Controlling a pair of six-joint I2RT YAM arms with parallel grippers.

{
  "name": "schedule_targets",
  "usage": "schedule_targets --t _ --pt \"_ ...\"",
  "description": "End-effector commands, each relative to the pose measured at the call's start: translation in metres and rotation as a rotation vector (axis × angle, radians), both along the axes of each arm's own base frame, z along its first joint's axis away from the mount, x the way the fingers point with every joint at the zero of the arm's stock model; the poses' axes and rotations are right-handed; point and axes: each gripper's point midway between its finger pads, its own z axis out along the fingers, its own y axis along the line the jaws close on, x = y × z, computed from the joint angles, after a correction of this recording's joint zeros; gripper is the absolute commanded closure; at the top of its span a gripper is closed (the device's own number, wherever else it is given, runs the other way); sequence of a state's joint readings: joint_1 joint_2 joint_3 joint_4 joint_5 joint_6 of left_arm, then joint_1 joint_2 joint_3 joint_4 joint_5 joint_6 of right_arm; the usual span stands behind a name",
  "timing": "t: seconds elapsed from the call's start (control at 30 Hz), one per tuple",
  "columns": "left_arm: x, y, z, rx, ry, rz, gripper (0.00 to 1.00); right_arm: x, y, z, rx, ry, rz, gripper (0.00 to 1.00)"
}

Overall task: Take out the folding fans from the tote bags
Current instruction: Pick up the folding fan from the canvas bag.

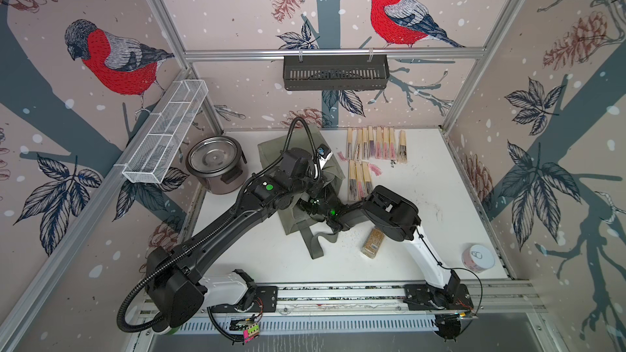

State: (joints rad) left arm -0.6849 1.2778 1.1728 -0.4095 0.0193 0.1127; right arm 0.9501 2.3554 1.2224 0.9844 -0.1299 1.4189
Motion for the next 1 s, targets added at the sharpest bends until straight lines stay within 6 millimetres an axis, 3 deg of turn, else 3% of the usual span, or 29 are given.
schedule_targets --t 0.0,0.07,0.2,0.4,0.57,0.8,0.97 --pt "0.001 -0.006 0.006 -0.014 -0.023 -0.017 1.00 0.003 -0.001 0.008 -0.019 -0.038 -0.015 0.77" --pt "0.001 -0.006 0.005 -0.013 -0.021 -0.017 1.00 0.006 -0.002 0.002 -0.024 -0.015 -0.025 0.68" --pt "0.001 -0.005 0.005 -0.012 -0.022 -0.015 1.00 0.010 -0.002 -0.010 0.015 0.036 -0.022 0.66" --pt "0.002 -0.006 0.004 -0.008 -0.019 -0.014 1.00 0.013 0.001 -0.015 0.013 0.040 -0.001 0.81" --pt "0.002 -0.005 0.005 -0.008 -0.023 -0.011 1.00 0.007 -0.003 0.003 0.021 0.022 0.017 0.86" --pt "0.002 -0.004 0.004 -0.003 -0.024 -0.007 1.00 -0.013 -0.017 0.035 0.008 -0.019 0.039 0.86" --pt "0.003 -0.004 0.003 0.000 -0.025 -0.002 1.00 -0.032 -0.032 0.044 0.019 -0.018 0.070 0.86"
